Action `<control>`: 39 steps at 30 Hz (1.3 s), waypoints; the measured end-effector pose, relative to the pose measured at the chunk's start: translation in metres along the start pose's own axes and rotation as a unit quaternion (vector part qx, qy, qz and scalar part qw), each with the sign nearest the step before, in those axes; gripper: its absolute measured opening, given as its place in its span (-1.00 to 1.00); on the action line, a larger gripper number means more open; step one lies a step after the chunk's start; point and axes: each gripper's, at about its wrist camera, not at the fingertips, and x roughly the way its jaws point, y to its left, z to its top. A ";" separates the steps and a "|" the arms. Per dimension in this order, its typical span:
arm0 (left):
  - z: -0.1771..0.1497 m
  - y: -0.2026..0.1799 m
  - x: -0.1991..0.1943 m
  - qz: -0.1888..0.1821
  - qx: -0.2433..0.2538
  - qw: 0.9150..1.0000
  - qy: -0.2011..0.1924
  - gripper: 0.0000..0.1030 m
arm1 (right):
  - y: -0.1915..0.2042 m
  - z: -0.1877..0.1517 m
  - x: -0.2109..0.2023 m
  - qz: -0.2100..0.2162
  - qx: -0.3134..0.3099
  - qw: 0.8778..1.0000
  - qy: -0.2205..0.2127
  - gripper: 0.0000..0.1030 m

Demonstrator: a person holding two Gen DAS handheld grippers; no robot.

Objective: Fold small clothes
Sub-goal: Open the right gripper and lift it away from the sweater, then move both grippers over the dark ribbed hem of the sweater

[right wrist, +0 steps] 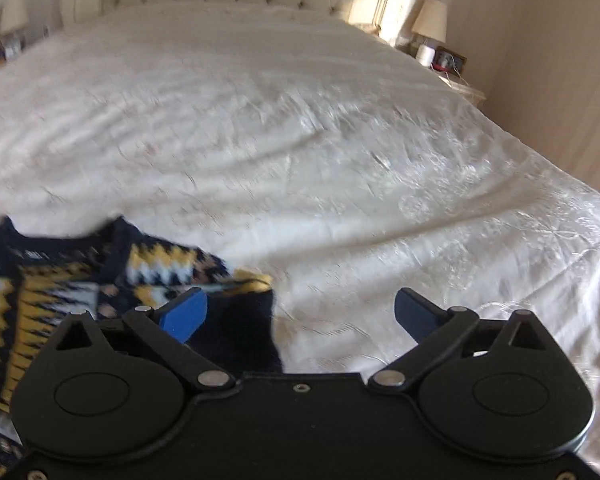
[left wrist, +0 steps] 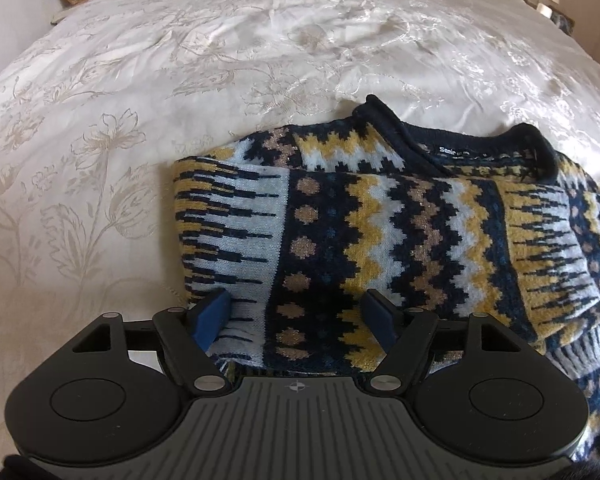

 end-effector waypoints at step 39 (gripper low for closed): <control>0.010 -0.015 -0.047 -0.001 -0.027 0.996 -0.085 0.15 | -0.054 -0.023 0.033 0.108 0.110 0.983 0.096 -0.22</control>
